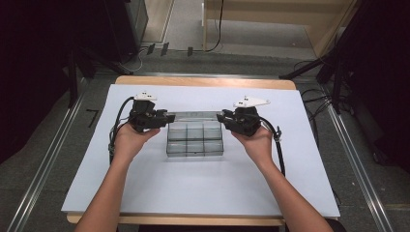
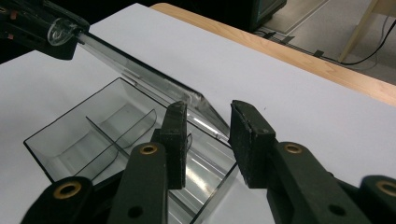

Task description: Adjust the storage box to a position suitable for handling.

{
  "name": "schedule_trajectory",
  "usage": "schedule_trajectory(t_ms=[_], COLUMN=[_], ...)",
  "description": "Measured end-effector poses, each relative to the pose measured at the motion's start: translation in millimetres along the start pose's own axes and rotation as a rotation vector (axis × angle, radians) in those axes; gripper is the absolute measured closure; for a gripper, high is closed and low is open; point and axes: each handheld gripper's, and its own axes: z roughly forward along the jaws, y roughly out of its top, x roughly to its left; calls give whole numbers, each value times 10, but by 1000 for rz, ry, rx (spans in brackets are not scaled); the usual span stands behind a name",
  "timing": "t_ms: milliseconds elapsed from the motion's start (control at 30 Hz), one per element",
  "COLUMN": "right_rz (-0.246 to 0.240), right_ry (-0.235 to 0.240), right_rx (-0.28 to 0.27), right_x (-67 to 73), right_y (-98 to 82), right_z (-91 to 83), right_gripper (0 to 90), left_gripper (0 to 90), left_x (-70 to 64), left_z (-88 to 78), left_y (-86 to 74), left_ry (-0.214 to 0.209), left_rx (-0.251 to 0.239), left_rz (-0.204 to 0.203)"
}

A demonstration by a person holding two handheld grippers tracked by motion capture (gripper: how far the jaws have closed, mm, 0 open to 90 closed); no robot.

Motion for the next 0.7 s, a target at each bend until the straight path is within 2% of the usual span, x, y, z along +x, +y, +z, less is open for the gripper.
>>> schedule_trajectory(t_ms=[333, 467, 700], right_rz=[3, -8, -9], right_ry=[-8, -21, -11], right_rx=[-1, -8, -7], right_x=[-54, -69, -113], right_y=[-2, 25, -7], right_z=[91, 146, 258], right_gripper=[688, 683, 662], left_gripper=[574, 585, 603], left_x=[55, 83, 106], left_z=[56, 77, 108], left_y=[9, 9, 6], left_ry=[-6, -9, -16], left_rx=[-10, -32, -47], left_rz=[-3, -7, -6])
